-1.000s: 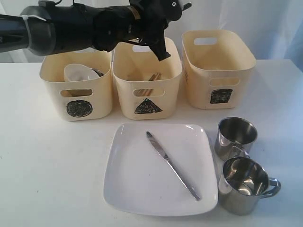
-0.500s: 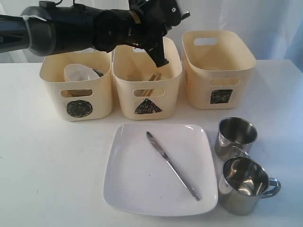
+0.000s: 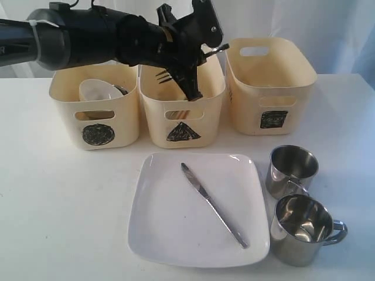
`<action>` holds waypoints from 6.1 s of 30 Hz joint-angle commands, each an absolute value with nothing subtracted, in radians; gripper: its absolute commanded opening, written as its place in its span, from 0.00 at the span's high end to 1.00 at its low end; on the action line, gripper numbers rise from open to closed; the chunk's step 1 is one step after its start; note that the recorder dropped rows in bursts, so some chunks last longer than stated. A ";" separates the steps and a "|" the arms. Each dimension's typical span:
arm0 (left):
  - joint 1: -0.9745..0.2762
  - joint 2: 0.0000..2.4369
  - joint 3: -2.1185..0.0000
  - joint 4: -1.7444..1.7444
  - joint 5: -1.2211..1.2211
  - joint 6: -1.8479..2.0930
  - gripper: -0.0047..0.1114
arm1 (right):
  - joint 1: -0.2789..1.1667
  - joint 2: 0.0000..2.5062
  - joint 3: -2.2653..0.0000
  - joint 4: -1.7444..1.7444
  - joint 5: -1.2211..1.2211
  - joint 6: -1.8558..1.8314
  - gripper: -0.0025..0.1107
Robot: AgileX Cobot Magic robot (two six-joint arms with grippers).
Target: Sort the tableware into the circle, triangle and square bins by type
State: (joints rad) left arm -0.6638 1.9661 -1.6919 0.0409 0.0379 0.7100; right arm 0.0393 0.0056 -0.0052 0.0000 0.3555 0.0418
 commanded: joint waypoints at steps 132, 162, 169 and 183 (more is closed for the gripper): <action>-0.850 2.006 -1.688 -0.222 0.777 1.409 0.96 | 0.040 0.000 0.000 0.000 0.342 0.038 0.98; -0.848 2.110 -1.688 -0.128 0.720 1.386 0.53 | 0.040 0.000 0.000 0.000 0.342 0.038 0.98; -0.848 2.150 -1.688 -0.100 0.702 1.305 0.56 | 0.040 0.000 0.000 0.000 0.342 0.038 0.98; -0.848 2.208 -1.688 -0.092 0.710 1.272 0.59 | 0.040 0.000 0.000 0.000 0.342 0.038 0.98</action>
